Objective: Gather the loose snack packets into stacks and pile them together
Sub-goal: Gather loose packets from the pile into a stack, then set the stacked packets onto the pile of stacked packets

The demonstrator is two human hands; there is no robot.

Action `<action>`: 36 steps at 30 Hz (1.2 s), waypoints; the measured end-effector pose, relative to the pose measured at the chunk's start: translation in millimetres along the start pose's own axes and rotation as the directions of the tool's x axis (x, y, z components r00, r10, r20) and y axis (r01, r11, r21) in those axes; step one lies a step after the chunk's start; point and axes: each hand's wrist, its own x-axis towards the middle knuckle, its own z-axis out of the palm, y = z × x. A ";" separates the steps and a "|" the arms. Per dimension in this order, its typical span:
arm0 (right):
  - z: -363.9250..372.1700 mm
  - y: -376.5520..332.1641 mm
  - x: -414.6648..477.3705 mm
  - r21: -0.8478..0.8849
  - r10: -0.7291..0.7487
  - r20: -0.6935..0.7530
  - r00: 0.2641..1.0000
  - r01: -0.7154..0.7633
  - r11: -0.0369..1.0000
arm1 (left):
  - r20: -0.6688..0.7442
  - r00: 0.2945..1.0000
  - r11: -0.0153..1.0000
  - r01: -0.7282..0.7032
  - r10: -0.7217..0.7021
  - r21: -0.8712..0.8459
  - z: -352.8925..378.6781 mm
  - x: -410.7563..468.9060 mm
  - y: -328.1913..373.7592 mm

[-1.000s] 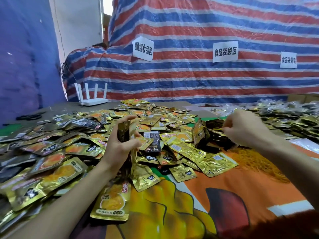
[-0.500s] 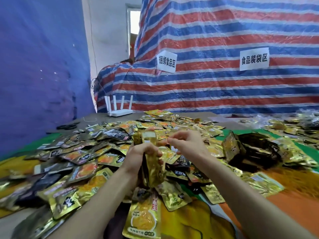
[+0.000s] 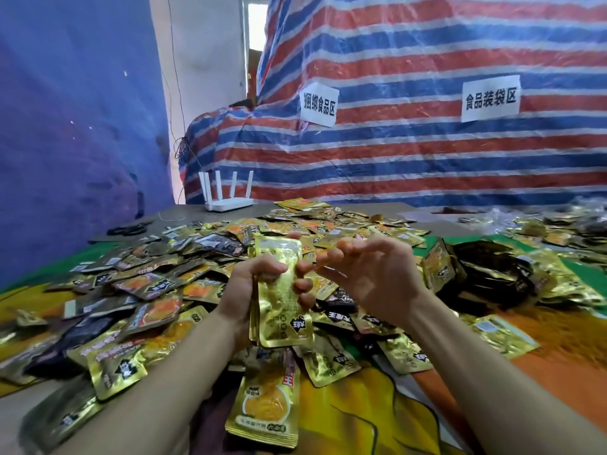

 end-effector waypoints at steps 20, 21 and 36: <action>5.2 15.6 1.0 -0.420 -0.074 -0.094 0.993 0.028 0.907 | -0.568 0.800 0.981 -0.150 0.193 0.121 0.9 9.6 -1.4; 8.4 20.3 1.0 -0.473 -0.081 -0.108 0.991 0.020 0.881 | -0.644 0.720 0.966 -0.215 0.257 0.145 -0.8 9.5 0.5; 48.3 60.1 0.1 -0.810 -0.319 -0.037 0.947 0.159 0.565 | -0.822 0.463 0.914 -0.372 0.333 0.161 -3.7 12.9 4.8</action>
